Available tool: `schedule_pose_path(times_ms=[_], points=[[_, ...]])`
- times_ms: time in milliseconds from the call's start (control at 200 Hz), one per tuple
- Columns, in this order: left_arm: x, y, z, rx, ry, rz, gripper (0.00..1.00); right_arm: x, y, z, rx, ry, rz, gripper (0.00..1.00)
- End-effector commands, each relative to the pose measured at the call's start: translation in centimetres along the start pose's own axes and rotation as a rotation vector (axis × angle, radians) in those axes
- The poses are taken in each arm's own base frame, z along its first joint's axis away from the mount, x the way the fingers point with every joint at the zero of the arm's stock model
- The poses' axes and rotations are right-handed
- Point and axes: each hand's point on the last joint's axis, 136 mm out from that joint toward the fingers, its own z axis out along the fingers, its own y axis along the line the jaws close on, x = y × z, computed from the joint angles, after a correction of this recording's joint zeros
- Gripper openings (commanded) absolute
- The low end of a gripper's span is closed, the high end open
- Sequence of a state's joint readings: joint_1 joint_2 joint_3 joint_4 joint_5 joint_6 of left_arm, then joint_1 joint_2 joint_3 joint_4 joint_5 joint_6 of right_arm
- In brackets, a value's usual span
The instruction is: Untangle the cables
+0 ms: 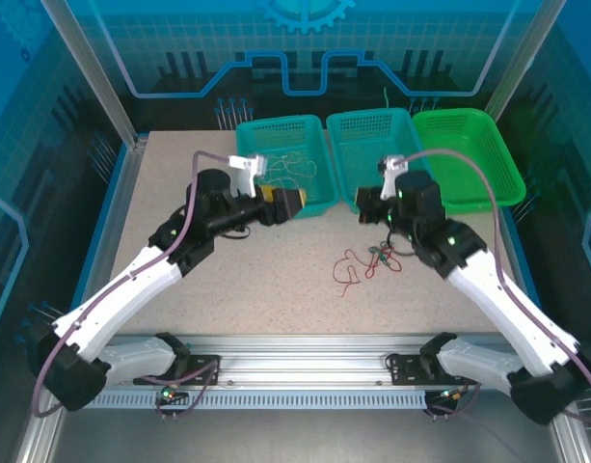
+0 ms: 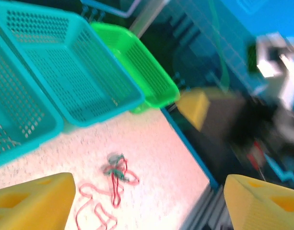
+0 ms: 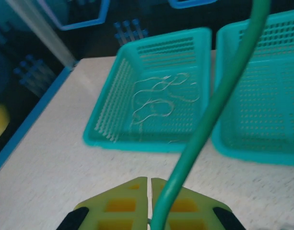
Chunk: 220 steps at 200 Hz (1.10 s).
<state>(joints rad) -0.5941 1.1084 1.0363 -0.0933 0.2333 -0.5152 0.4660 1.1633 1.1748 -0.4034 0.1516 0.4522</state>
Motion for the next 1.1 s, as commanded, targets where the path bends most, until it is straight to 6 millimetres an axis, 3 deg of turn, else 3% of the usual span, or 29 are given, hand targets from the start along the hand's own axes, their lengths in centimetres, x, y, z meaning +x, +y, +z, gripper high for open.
schedule_pose_path(times_ms=[0, 200, 335, 420, 475, 535, 565, 645, 760, 920, 1055, 1095], points=[[3.4, 0.0, -1.4, 0.002, 0.091, 0.017, 0.89, -0.9, -2.7, 4.3, 0.058, 0.048, -0.013, 0.0], [6.8, -0.7, -2.1, 0.033, 0.196, -0.001, 0.99, -1.0, -9.0, 12.7, 0.199, 0.159, 0.05, 0.0], [8.3, -0.1, -1.9, 0.009, 0.236, -0.007, 0.99, 0.9, -12.9, 17.2, 0.262, 0.262, 0.108, 0.02], [8.5, 0.2, -1.9, -0.001, 0.237, -0.004, 0.99, 1.6, -13.7, 18.8, 0.263, 0.317, 0.102, 0.16], [8.5, 0.2, -1.7, 0.0, 0.236, -0.001, 0.99, 1.8, -13.5, 19.0, 0.247, 0.344, 0.088, 0.37], [8.5, 0.1, -1.5, 0.006, 0.24, 0.004, 0.99, 1.3, -13.2, 18.2, 0.237, 0.327, 0.078, 0.57], [8.5, 0.0, -1.4, 0.014, 0.241, 0.009, 0.99, 1.1, -13.0, 17.6, 0.23, 0.312, 0.075, 0.61], [8.8, -0.5, -0.9, 0.043, 0.24, 0.039, 0.99, 0.8, -12.3, 15.2, 0.216, 0.27, 0.087, 0.62], [9.6, -1.2, -0.1, 0.085, 0.245, 0.098, 0.99, 2.3, -11.3, 10.6, 0.197, 0.23, 0.132, 0.61], [10.3, -2.5, 1.1, 0.14, 0.258, 0.173, 0.99, 6.1, -10.6, 4.2, 0.201, 0.164, 0.172, 0.59], [11.4, -3.3, 1.6, 0.175, 0.283, 0.239, 0.99, 10.5, -10.3, 1.2, 0.234, 0.232, 0.154, 0.57], [11.6, -3.5, 1.7, 0.181, 0.287, 0.253, 0.99, 12.9, -10.6, 0.8, 0.251, 0.286, 0.147, 0.57]])
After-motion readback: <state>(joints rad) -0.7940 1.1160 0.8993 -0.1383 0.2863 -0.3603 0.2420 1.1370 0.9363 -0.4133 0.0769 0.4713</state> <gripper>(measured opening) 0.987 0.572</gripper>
